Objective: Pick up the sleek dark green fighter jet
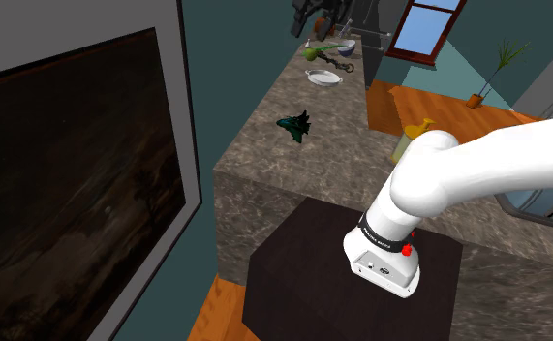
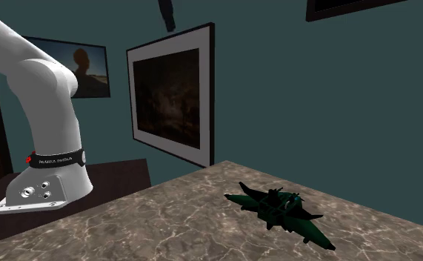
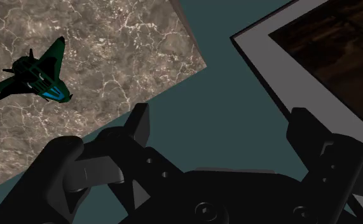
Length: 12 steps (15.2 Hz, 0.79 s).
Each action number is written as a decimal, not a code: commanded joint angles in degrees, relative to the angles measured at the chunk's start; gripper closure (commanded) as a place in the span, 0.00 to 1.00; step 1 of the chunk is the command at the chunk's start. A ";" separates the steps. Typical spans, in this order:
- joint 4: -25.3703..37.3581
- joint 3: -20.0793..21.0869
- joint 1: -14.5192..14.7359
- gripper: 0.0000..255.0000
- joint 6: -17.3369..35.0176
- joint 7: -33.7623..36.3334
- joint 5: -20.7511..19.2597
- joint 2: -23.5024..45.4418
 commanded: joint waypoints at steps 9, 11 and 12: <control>-3.75 -7.23 -1.22 0.00 7.20 -9.77 -4.12 7.74; -4.06 -9.04 -1.49 0.00 9.09 -12.19 -4.99 10.32; -4.11 -9.96 -1.60 0.00 10.04 -13.40 -5.38 11.70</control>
